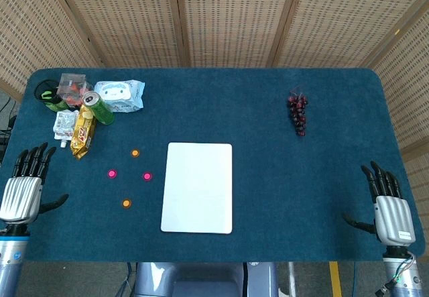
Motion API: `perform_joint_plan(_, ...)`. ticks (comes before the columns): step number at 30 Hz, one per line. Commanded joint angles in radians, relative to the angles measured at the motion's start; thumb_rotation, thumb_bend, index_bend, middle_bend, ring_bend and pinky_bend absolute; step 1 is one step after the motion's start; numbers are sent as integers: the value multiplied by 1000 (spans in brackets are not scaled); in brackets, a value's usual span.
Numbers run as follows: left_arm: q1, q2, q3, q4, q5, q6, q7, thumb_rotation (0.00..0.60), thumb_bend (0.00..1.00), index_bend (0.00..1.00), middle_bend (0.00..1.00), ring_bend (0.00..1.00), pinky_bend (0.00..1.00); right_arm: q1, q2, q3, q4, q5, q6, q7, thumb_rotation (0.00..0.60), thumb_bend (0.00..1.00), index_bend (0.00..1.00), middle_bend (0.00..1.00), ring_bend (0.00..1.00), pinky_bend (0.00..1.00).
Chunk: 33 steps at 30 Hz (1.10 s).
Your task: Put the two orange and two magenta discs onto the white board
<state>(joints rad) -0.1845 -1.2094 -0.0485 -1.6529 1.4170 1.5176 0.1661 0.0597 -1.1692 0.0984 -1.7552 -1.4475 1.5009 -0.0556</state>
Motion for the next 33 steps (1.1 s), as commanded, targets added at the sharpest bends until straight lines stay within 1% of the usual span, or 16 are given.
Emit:
perform_joint_plan(1, 5, 20, -7, -8, -14, -23, -28, 600, 129, 0, 0, 0, 0, -2, 0, -1, 1, -2, 3, 2, 600, 131, 0, 0, 0, 0)
perform_joint_plan(6, -6, 17, 7, 5, 6, -59, -34, 600, 137, 0, 0, 0, 0, -3, -2, -3, 4, -9, 7, 2, 600, 131, 0, 0, 0, 0)
perform_joint_plan(10, -50, -5, 45, 29, 54, -160, -38, 600, 158, 3, 0, 0, 0, -1, -2, -1, 3, -5, 5, -1, 600, 131, 0, 0, 0, 0)
perform_joint_plan(12, -80, -24, 60, 47, 69, -223, -30, 600, 172, 41, 0, 0, 0, -1, -3, -1, 3, -4, 4, -1, 600, 131, 0, 0, 0, 0)
perform_joint_plan(13, -96, -39, 64, 59, 73, -254, -21, 600, 182, 88, 0, 0, 0, -2, -2, -1, 2, -4, 5, 0, 600, 131, 0, 0, 0, 0)
perform_joint_plan(14, -118, -62, 73, 73, 73, -305, -6, 600, 192, 148, 0, 0, 0, -2, -2, -2, 3, -5, 6, 1, 600, 131, 0, 0, 0, 0)
perform_joint_plan(15, -138, -88, 73, 84, 58, -352, 10, 600, 197, 185, 0, 0, 0, -3, -2, -2, 4, -7, 7, 2, 600, 131, 0, 0, 0, 0)
perform_joint_plan(17, -157, -114, 72, 90, 37, -397, 35, 600, 219, 267, 0, 0, 0, -3, -2, -3, 4, -7, 6, 5, 600, 131, 0, 0, 0, 0)
perform_joint_plan(18, -164, -126, 70, 92, 27, -412, 51, 600, 236, 283, 0, 0, 0, -3, -1, -3, 4, -6, 5, 7, 600, 131, 0, 0, 0, 0)
perform_joint_plan(20, -173, -143, 66, 94, 7, -431, 81, 600, 298, 308, 0, 0, 0, -2, 0, -3, 4, -6, 3, 10, 600, 131, 0, 0, 0, 0)
perform_joint_plan(22, -178, -154, 63, 92, -11, -444, 103, 600, 320, 313, 0, 0, 0, -2, 1, -3, 4, -5, 1, 12, 600, 131, 0, 0, 0, 0)
perform_joint_plan(27, -192, -177, 52, 70, -75, -473, 176, 600, 318, 330, 0, 0, 0, 0, 5, -4, 4, -4, -4, 20, 600, 131, 0, 0, 0, 0)
perform_joint_plan(33, -198, -199, 48, 73, -110, -474, 217, 600, 318, 346, 0, 0, 0, -1, 6, -4, 2, -4, -4, 21, 600, 132, 0, 0, 0, 0)
